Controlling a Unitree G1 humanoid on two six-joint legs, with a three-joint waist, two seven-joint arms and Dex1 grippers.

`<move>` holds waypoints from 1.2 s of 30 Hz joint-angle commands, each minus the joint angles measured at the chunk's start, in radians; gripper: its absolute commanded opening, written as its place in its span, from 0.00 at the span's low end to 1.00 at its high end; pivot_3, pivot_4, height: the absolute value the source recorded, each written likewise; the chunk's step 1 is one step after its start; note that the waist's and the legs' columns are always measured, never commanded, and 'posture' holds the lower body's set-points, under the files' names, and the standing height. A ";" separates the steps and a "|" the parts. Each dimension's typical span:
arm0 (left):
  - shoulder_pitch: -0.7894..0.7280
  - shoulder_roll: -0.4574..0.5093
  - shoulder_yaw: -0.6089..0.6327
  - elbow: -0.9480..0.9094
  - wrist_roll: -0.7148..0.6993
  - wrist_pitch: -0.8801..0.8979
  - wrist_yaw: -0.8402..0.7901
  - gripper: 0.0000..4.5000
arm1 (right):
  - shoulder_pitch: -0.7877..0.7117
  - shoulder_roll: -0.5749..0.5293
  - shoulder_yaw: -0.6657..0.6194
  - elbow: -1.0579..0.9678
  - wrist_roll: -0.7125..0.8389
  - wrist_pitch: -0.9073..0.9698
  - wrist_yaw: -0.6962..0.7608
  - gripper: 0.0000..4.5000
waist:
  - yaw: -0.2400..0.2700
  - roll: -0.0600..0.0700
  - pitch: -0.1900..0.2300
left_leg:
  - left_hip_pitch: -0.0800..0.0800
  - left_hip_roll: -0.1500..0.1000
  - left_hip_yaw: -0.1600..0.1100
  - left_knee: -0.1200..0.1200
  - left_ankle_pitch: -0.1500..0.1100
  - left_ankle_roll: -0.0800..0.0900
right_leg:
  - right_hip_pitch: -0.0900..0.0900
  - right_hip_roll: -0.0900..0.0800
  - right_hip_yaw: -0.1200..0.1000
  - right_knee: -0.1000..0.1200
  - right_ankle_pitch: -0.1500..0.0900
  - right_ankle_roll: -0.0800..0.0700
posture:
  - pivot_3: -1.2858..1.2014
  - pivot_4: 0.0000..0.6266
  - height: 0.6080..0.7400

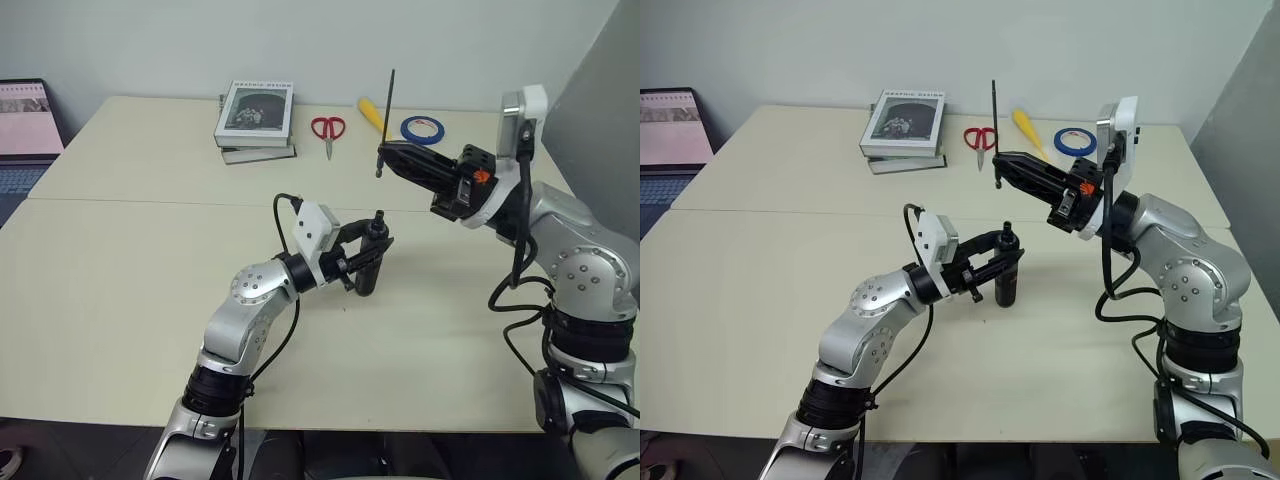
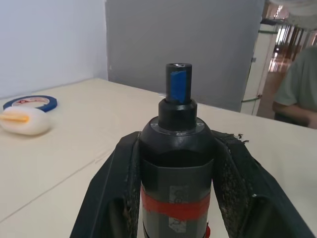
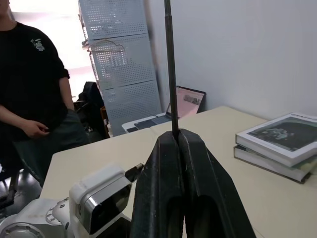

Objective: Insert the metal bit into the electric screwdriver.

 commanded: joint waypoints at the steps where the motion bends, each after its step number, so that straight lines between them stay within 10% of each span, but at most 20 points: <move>1: -0.002 -0.002 -0.014 -0.005 0.004 -0.043 -0.021 0.37 | 0.036 -0.026 -0.030 -0.051 -0.012 -0.036 -0.007 0.00 | 0.001 0.000 0.000 | 0.000 0.000 0.000 0.000 0.000 0.000 | 0.000 0.000 0.000 0.000 0.000 0.000 | 0.52 0.24 1.00; 36: -0.030 0.007 -0.012 0.071 0.018 -0.076 -0.073 0.37 | 0.103 -0.039 0.060 0.046 -0.086 -0.152 0.159 0.00 | 0.013 0.000 0.000 | 0.000 0.000 -0.003 0.001 0.000 0.000 | 0.001 0.000 -0.003 0.000 0.000 0.000 | 0.52 0.24 1.00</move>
